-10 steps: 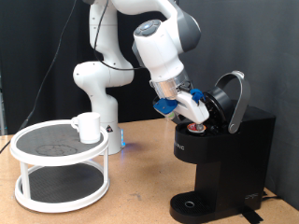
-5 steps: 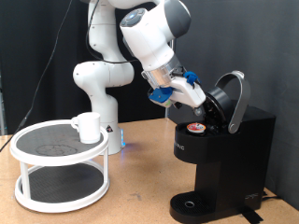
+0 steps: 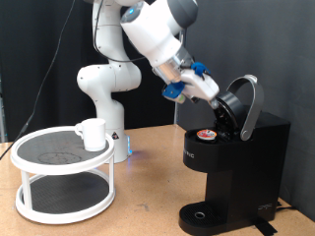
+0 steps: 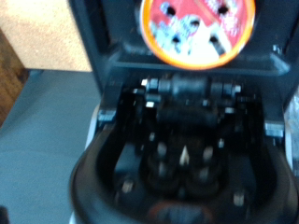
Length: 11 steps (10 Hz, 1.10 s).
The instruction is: Make a cup of coffee with the keurig machine
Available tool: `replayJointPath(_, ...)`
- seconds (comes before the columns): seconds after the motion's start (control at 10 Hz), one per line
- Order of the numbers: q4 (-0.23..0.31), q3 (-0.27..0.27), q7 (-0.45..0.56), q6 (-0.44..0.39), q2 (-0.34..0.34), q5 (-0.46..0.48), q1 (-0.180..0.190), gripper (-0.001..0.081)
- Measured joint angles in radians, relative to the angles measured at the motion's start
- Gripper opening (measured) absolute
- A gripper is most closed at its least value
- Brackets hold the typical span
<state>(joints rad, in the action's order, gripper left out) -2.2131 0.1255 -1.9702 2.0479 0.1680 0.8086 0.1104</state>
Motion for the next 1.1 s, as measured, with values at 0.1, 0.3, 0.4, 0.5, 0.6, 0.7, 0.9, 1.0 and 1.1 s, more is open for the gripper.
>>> replayJointPath(0.1,0.014,0.005,-0.018,-0.013,0.012,0.0,-0.003,0.0734)
replayJointPath(0.3,0.036,0.016,-0.039,-0.051,0.036,0.0,-0.011,0.0734)
replayJointPath(0.4,0.043,0.024,-0.041,-0.068,0.046,0.0,-0.012,0.0734)
replayJointPath(0.5,0.048,0.029,-0.042,-0.077,0.054,0.0,-0.016,0.0734)
replayJointPath(0.6,0.049,0.032,-0.043,-0.086,0.061,-0.003,-0.02,0.0734)
replayJointPath(0.7,0.05,0.033,-0.043,-0.094,0.063,-0.005,-0.022,0.0734)
replayJointPath(0.9,0.049,0.032,-0.042,-0.09,0.063,0.009,-0.022,0.0734)
replayJointPath(1.0,0.053,0.032,-0.036,-0.087,0.063,0.048,-0.019,0.0734)
replayJointPath(1.1,0.064,0.029,-0.026,-0.087,0.062,0.093,-0.012,0.0734)
